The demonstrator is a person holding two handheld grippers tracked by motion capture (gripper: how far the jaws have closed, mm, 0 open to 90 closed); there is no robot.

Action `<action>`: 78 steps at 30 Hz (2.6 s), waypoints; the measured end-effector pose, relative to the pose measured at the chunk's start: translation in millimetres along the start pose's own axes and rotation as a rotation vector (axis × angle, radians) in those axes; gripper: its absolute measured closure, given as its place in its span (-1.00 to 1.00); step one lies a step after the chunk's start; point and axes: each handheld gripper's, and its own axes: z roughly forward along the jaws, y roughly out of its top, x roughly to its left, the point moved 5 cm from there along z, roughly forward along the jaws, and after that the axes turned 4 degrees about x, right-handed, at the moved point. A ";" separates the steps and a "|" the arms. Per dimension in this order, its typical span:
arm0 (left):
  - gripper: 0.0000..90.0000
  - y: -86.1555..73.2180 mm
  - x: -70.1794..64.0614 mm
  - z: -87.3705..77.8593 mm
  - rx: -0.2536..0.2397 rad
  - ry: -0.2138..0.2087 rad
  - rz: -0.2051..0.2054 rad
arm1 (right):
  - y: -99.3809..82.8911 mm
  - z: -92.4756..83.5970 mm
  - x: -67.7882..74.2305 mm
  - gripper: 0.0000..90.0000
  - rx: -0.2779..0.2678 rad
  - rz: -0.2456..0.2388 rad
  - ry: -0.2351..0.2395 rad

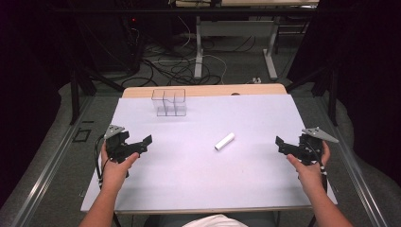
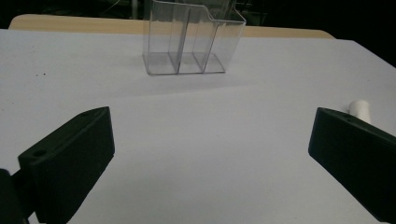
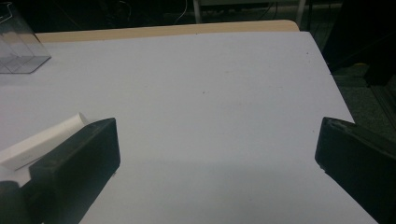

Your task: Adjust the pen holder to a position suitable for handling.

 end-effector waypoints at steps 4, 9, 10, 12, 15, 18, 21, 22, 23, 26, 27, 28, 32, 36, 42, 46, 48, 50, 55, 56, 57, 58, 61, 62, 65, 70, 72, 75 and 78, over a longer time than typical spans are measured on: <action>-0.99 9.1 -3.4 -1.1 -0.020 -0.005 0.001 | -1.6 -1.1 1.5 -0.96 0.007 0.020 0.001; -0.99 19.0 -10.6 5.7 -0.012 -0.001 0.010 | 0.9 -0.4 3.2 -0.94 -0.015 0.012 0.003; -0.99 21.6 -12.4 6.9 -0.009 -0.005 0.012 | 0.7 -1.5 4.9 -0.92 -0.004 0.017 0.006; -0.98 28.4 -16.0 9.7 -0.010 -0.001 0.016 | 1.1 -0.4 5.7 -0.91 -0.013 -0.004 0.010; -0.97 46.7 -22.0 16.6 -0.014 0.002 0.033 | -1.1 -1.6 6.0 -0.86 0.008 0.009 -0.001; -0.97 55.8 -24.2 20.8 -0.016 -0.004 0.030 | -0.4 -2.3 5.5 -0.84 0.005 0.011 0.004; -0.96 70.3 -27.6 29.4 -0.009 -0.017 0.015 | 0.8 -2.3 5.0 -0.83 -0.005 0.012 0.007; -0.95 70.3 -27.6 29.4 -0.009 -0.017 0.015 | 0.9 -2.3 5.2 -0.83 -0.005 0.013 0.009; -0.95 73.4 -28.6 31.2 -0.008 -0.013 0.017 | 0.8 -2.2 5.3 -0.83 -0.005 0.014 0.007; -0.94 81.8 -30.4 37.0 -0.004 0.001 0.024 | -0.1 -2.2 6.7 -0.83 0.005 0.027 0.009; -0.94 84.4 -30.6 39.4 -0.006 0.003 0.020 | -0.1 -2.2 6.7 -0.83 0.005 0.027 0.009; -0.94 87.0 -30.1 41.6 -0.002 0.003 0.018 | -0.7 -2.3 5.9 -0.83 0.006 0.018 0.007; -0.91 97.7 -26.2 50.1 0.000 0.014 0.004 | -1.7 -2.7 6.4 -0.83 0.008 0.035 0.010; -0.89 108.6 -23.2 57.1 -0.001 0.014 -0.016 | -1.7 -1.7 5.2 -0.83 0.007 0.027 0.009; -0.85 125.3 -22.7 65.2 0.007 0.028 -0.005 | -4.1 0.8 5.2 -0.83 0.022 0.035 0.018; -0.83 133.7 -20.1 72.2 0.012 0.032 -0.005 | -4.6 1.4 5.0 -0.83 0.026 0.030 0.016; -0.83 136.6 -18.1 75.3 0.017 0.039 0.000 | -5.2 1.4 4.5 -0.82 0.026 0.027 0.010; -0.81 138.7 -16.0 78.9 0.015 0.042 -0.003 | -6.2 1.6 4.3 -0.82 0.031 0.036 0.008; -0.71 142.7 -8.9 86.9 0.036 0.055 0.001 | -6.2 1.2 4.7 -0.82 0.029 0.045 0.004; -0.71 143.5 -8.1 88.8 0.034 0.057 -0.004 | -6.2 1.2 4.7 -0.82 0.029 0.045 0.004; -0.65 144.2 -7.2 91.1 0.027 0.058 -0.003 | -6.4 0.3 5.1 -0.81 0.031 0.043 0.001; -0.65 144.4 -5.7 92.5 0.038 0.067 0.004 | -6.4 0.3 5.1 -0.81 0.031 0.043 0.001; -0.62 145.1 0.3 103.4 0.045 0.084 0.021 | -7.7 0.4 4.0 -0.79 0.034 0.026 -0.009; -0.59 145.1 0.3 103.4 0.045 0.084 0.021 | -8.1 0.5 4.2 -0.79 0.036 0.030 -0.008; -0.48 143.1 7.6 111.1 0.056 0.113 0.029 | -8.8 -0.4 5.0 -0.79 0.040 0.034 -0.016; -0.37 141.9 13.4 117.4 0.055 0.125 0.023 | -10.6 0.5 6.5 -0.79 0.040 0.036 -0.020; -0.33 140.8 16.3 120.0 0.060 0.131 0.021 | -12.2 -0.2 6.5 -0.79 0.053 0.022 -0.026; -0.29 139.8 20.6 123.5 0.063 0.135 0.014 | -14.0 -0.7 7.5 -0.79 0.058 0.020 -0.030; -0.24 139.4 25.0 127.2 0.061 0.130 0.008 | -14.8 -1.4 6.2 -0.79 0.051 0.020 -0.030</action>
